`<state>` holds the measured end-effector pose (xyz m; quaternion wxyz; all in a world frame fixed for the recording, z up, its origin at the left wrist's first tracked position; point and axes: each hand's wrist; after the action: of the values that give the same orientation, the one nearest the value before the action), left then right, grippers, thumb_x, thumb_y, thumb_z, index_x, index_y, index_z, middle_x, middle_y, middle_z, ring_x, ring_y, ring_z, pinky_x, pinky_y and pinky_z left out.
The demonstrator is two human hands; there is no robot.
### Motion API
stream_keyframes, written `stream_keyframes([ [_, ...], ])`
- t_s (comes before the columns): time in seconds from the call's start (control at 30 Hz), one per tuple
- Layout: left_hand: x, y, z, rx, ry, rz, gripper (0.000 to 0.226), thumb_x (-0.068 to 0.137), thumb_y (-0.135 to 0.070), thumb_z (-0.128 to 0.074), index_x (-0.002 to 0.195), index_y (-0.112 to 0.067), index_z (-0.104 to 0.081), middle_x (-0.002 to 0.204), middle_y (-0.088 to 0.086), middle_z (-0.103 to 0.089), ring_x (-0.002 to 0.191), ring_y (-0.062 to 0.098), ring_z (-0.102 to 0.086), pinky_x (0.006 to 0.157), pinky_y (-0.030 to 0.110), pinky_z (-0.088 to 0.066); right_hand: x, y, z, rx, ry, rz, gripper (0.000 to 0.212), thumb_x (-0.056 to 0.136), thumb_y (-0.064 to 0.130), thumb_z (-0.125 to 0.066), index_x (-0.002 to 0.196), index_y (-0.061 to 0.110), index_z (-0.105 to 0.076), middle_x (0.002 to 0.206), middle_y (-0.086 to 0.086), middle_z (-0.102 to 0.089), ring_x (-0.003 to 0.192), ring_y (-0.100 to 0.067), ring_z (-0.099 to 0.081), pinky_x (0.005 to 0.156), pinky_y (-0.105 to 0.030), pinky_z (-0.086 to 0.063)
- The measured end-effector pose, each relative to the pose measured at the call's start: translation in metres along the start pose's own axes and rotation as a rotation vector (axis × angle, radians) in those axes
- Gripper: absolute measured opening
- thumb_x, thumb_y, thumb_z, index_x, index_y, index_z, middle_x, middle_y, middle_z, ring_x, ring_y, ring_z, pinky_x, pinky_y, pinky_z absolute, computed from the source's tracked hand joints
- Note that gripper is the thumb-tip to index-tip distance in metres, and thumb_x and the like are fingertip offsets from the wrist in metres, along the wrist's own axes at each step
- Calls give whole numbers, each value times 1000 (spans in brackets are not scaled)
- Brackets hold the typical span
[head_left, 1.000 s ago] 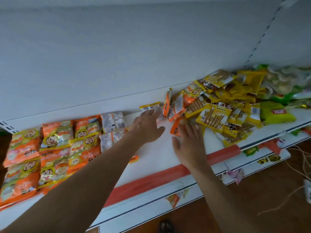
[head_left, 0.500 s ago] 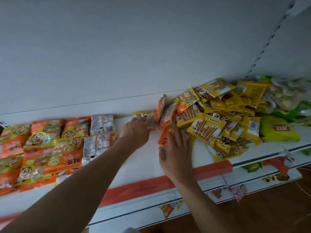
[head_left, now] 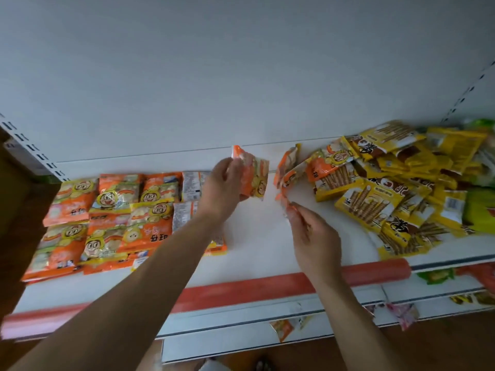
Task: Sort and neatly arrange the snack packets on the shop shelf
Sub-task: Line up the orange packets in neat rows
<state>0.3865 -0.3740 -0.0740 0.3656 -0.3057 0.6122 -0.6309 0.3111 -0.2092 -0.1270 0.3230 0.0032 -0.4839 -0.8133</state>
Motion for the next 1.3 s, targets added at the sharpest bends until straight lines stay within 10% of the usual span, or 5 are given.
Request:
stream_keyframes([
  [0.13, 3, -15, 34, -575, 12, 292, 34, 96, -45, -54, 106, -17, -69, 98, 5, -75, 87, 15, -72, 67, 27, -58, 17, 43, -11, 632, -93, -404, 28, 99, 37, -53, 80, 34, -72, 82, 16, -73, 80, -3, -69, 67, -21, -54],
  [0.3, 5, -19, 71, -596, -22, 292, 23, 91, -24, -67, 110, -12, -65, 94, 4, -75, 81, 12, -71, 63, 22, -56, 33, 75, -40, 1189, 256, -704, 33, 87, 40, -62, 113, 21, -69, 111, 0, -73, 99, -15, -70, 81, -31, -55],
  [0.6, 18, -22, 160, -304, -127, 95, 22, 90, -11, -62, 100, -29, -71, 98, -2, -75, 90, 15, -73, 71, 32, -60, 55, 91, -82, 874, 263, -609, 10, 90, 17, -66, 95, 21, -74, 94, 3, -77, 85, -14, -73, 62, -23, -55],
  [0.9, 38, 9, 189, 912, -7, -539, 43, 95, -1, -51, 130, -22, -62, 138, 2, -58, 129, 21, -51, 106, 33, -43, 89, 117, -143, 555, 295, -499, 18, 87, 18, -67, 105, 15, -67, 97, 1, -71, 78, -9, -64, 60, -25, -43],
  [1.3, 57, 31, 204, 1211, 402, -272, 54, 98, -52, -29, 151, -41, -25, 162, -4, -17, 150, 17, -8, 122, 42, -8, 84, 106, -160, -51, 384, -171, 40, 85, 34, -67, 122, 23, -54, 111, 4, -61, 94, -16, -61, 77, -31, -49],
])
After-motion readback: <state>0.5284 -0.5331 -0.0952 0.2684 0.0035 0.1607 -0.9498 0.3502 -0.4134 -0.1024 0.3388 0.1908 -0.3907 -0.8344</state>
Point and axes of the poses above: each hand's wrist, its own x-axis towards the middle knuckle, its own z-axis out of the back of the hand, y = z × x
